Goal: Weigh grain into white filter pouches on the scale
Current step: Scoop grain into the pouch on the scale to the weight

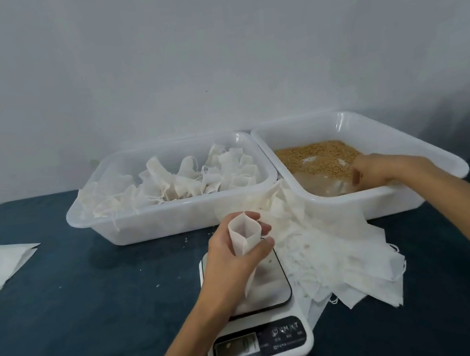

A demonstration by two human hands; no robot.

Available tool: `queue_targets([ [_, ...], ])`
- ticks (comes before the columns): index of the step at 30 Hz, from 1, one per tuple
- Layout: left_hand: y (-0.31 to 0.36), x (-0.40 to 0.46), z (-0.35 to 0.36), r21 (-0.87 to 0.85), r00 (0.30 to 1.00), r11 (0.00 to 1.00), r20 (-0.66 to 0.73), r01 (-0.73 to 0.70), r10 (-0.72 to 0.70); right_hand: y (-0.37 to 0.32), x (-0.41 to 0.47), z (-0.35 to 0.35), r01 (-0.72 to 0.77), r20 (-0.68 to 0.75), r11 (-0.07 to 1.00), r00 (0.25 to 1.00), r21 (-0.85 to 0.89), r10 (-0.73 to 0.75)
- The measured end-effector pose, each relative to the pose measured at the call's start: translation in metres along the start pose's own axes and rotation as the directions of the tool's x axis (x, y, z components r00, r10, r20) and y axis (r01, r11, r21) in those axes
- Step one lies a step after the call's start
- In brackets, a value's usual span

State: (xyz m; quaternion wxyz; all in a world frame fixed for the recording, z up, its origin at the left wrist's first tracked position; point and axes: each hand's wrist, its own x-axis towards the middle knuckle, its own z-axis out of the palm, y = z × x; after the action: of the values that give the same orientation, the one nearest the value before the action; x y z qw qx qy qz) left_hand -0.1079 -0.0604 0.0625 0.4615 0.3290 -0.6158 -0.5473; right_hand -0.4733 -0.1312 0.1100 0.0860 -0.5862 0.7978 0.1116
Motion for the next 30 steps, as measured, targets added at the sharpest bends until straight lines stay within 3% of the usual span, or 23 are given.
queue_targets([
  [4,-0.001,0.000,-0.001,-0.011,1.000,1.000,-0.004,-0.001,0.001,0.004,0.013,0.005,0.060,-0.046,0.998,0.997,0.032,-0.059],
  [10,-0.002,0.000,0.000,0.005,1.000,1.000,0.000,0.016,-0.016,0.005,0.034,-0.010,-0.012,-0.275,0.997,0.961,0.080,0.034],
  [15,-0.003,0.002,-0.004,0.012,0.999,1.000,-0.025,0.029,-0.029,-0.025,0.053,-0.021,-0.022,-0.392,0.999,0.920,-0.045,0.003],
  [23,-0.003,0.003,-0.004,-0.005,1.000,1.000,-0.020,0.018,-0.018,-0.026,0.063,-0.026,0.109,-0.376,0.976,0.910,-0.187,-0.174],
  [30,-0.001,0.002,-0.007,-0.004,1.000,1.000,-0.018,0.020,-0.021,0.011,0.027,-0.026,0.257,-0.253,0.936,0.915,-0.240,-0.316],
])
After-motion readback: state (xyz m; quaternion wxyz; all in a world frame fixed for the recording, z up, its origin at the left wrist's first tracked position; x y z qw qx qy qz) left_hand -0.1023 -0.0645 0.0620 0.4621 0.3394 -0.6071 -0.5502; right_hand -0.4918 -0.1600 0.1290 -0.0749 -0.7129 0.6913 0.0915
